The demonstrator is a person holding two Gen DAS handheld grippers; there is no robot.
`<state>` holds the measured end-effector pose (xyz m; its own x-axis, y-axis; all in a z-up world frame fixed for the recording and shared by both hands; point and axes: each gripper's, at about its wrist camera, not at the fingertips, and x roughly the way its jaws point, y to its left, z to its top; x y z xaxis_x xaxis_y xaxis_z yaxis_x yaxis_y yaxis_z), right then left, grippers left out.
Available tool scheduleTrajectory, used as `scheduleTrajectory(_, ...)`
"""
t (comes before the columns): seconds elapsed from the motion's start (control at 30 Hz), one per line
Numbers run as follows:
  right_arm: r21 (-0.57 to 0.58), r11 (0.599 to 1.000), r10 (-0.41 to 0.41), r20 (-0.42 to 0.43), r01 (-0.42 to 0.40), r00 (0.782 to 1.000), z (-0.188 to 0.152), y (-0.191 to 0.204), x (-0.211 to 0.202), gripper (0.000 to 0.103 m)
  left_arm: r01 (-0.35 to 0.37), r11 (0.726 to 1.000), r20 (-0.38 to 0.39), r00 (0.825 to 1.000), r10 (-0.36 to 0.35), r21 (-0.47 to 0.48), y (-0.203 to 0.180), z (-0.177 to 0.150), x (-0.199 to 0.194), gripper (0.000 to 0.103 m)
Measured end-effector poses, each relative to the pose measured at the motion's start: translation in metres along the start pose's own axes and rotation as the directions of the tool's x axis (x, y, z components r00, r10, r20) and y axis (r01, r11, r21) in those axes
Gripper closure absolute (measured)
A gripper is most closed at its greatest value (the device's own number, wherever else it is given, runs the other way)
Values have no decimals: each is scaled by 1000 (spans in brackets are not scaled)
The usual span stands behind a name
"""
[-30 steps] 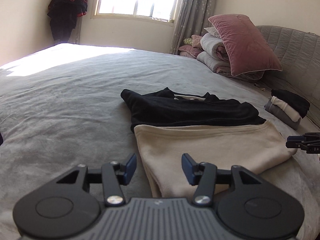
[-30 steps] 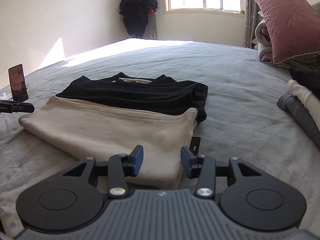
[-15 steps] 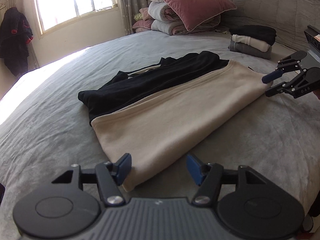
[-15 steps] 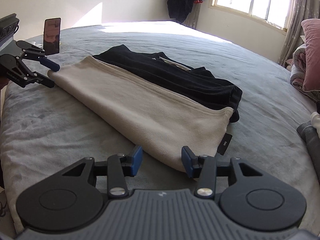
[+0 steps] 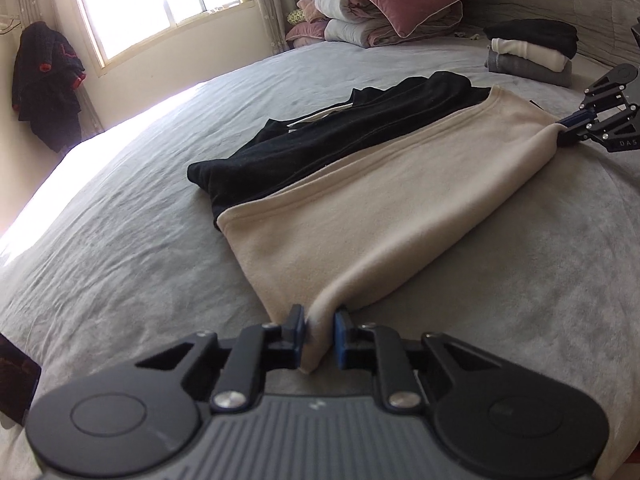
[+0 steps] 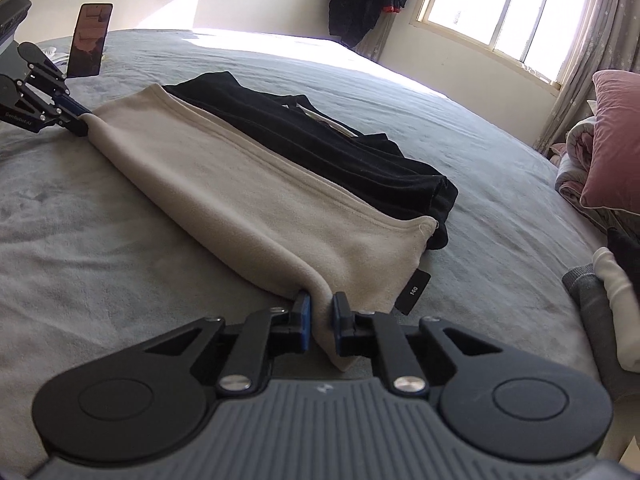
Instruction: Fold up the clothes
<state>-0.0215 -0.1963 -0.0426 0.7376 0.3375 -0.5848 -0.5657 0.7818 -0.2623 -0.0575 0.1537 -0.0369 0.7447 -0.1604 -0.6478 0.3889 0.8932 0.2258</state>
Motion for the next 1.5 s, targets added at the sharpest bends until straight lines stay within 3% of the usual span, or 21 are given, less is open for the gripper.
scheduleTrajectory(0.13,27,999,-35,60,34,998,13,-4,-14,93,-30,999,62,998,31,-20,0,6,-17,93)
scheduleTrajectory(0.27,56,995,-85,129,78,988,33,-9,-26,94,-36,991,138,989,54,-127,13,29,-33,93)
scheduleTrajectory(0.47,157,981,-147,185,118,972,73,-36,-19,94,-28,947,206,974,99,-320,48,76,-28,94)
scheduleTrajectory(0.57,170,975,-174,191,142,966,95,-49,-3,94,-63,937,218,965,145,-344,58,101,-11,94)
scheduleTrajectory(0.87,237,955,-212,124,178,969,140,-99,85,94,-156,887,139,961,238,-436,98,154,87,94)
scheduleTrajectory(1.03,284,941,-207,49,185,977,139,-112,143,94,-194,840,61,964,260,-506,113,158,153,93)
scheduleTrajectory(1.2,308,925,-223,-37,224,974,124,-120,190,89,-306,800,-33,940,338,-517,122,150,195,93)
scheduleTrajectory(1.33,353,907,-232,-38,230,972,114,-132,190,60,-254,768,-37,957,288,-587,143,138,193,86)
scheduleTrajectory(1.43,424,880,-227,-14,212,974,108,-146,175,53,-154,733,10,977,214,-663,163,127,182,68)
scheduleTrajectory(1.5,488,849,-228,-8,203,974,103,-162,167,52,-69,691,37,990,138,-720,176,119,177,61)
